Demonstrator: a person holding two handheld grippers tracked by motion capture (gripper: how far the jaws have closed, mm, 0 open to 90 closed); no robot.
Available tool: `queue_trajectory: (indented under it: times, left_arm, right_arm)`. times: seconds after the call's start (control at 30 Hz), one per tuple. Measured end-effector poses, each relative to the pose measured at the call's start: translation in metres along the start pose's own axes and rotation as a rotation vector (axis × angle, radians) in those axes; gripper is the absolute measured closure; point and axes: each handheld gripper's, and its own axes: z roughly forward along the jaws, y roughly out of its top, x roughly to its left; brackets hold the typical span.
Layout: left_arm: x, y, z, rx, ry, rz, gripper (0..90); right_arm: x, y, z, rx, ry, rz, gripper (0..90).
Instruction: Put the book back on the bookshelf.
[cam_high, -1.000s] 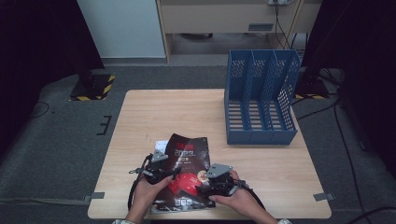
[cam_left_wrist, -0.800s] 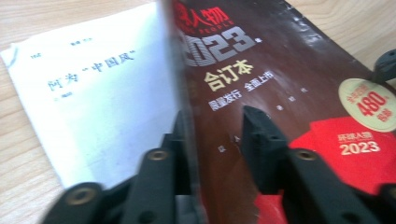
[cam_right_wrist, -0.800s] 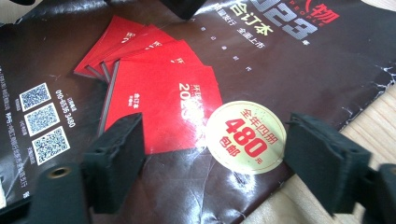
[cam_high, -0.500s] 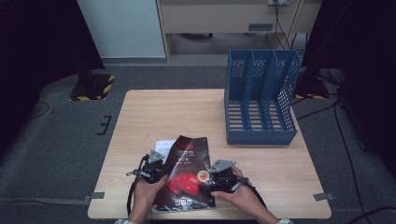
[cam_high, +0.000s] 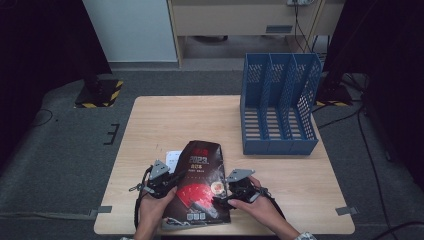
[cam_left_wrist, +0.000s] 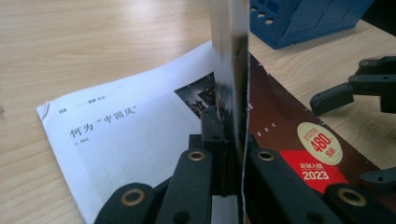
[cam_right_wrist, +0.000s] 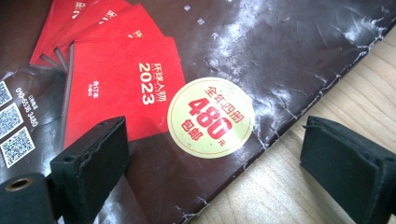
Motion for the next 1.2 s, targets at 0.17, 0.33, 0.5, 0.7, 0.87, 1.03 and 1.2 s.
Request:
queue_trajectory:
  times: [0.17,0.33,0.5,0.7,0.87,1.03,1.2]
  left_arm:
    - [-0.003,0.003,-0.004,-0.023,-0.012,0.013,89.4]
    - [-0.005,0.005,-0.009,-0.044,-0.015,0.017,89.5]
    - [-0.007,0.006,-0.011,-0.057,-0.018,0.022,89.5]
    - [-0.004,0.005,-0.014,-0.062,-0.013,-0.002,89.3]
    - [0.006,0.0,-0.009,-0.012,0.085,-0.037,71.1]
    - [0.016,-0.004,-0.007,0.04,0.139,-0.086,46.9]
    - [0.025,-0.006,-0.008,0.074,0.199,-0.093,39.8]
  right_arm:
    - [-0.004,0.002,0.0,-0.001,0.015,0.014,8.7]
    - [-0.013,0.008,0.005,-0.014,0.034,0.054,9.2]
    - [-0.017,0.013,0.011,-0.03,0.058,0.084,11.4]
    - [-0.012,0.015,0.013,-0.023,0.077,0.077,12.8]
    - [-0.007,0.012,0.013,-0.027,0.047,0.04,13.1]
    - [-0.008,0.012,0.013,-0.031,0.052,0.048,13.2]
    - [-0.009,0.012,0.013,-0.036,0.059,0.06,13.2]
